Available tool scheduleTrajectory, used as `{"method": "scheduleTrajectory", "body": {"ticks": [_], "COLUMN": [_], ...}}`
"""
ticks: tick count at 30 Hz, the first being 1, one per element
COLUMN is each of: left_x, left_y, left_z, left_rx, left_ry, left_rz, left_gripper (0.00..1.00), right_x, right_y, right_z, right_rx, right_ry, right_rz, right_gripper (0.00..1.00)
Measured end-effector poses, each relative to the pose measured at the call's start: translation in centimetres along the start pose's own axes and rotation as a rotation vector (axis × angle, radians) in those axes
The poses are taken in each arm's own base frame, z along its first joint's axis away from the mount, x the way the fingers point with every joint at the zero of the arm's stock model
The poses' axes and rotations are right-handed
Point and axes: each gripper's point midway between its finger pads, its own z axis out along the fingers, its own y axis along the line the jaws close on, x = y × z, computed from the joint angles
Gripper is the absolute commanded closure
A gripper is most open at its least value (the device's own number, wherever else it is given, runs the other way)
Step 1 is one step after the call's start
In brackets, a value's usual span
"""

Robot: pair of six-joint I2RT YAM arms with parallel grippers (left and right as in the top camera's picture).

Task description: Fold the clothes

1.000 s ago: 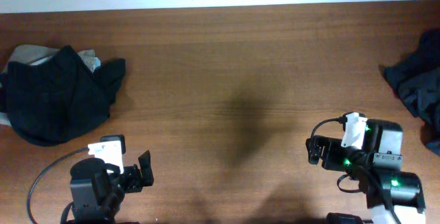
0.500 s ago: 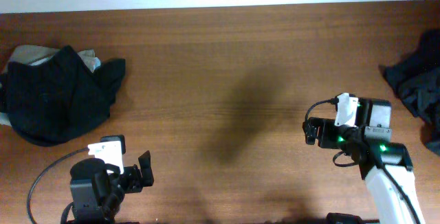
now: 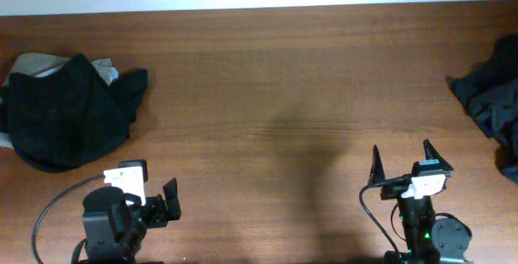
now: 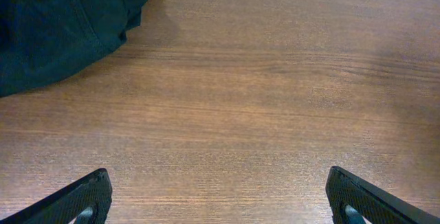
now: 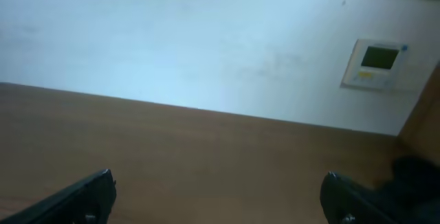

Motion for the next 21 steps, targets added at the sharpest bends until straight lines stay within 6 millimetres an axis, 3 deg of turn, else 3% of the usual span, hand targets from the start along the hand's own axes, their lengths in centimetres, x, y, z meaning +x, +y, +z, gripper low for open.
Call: {"method": "scheduleTrajectory", "body": {"ticks": [3, 6, 21], "left_x": [0.0, 0.0, 0.0], "left_y": [0.0, 0.0, 0.0], "left_z": [0.0, 0.0, 0.0], "left_rx": [0.000, 0.000, 0.000], "left_ry": [0.000, 0.000, 0.000], "left_rz": [0.000, 0.000, 0.000], "left_gripper": [0.01, 0.01, 0.01], "right_x": [0.4, 5.4, 5.4], "right_y": [-0.3, 0.0, -0.1], "right_z": [0.6, 0.8, 0.8], "right_rx": [0.019, 0.015, 0.022], "right_ry": [-0.069, 0.087, 0.089], "right_rz": [-0.019, 0.001, 0.000], "right_gripper": [0.01, 0.01, 0.01]}}
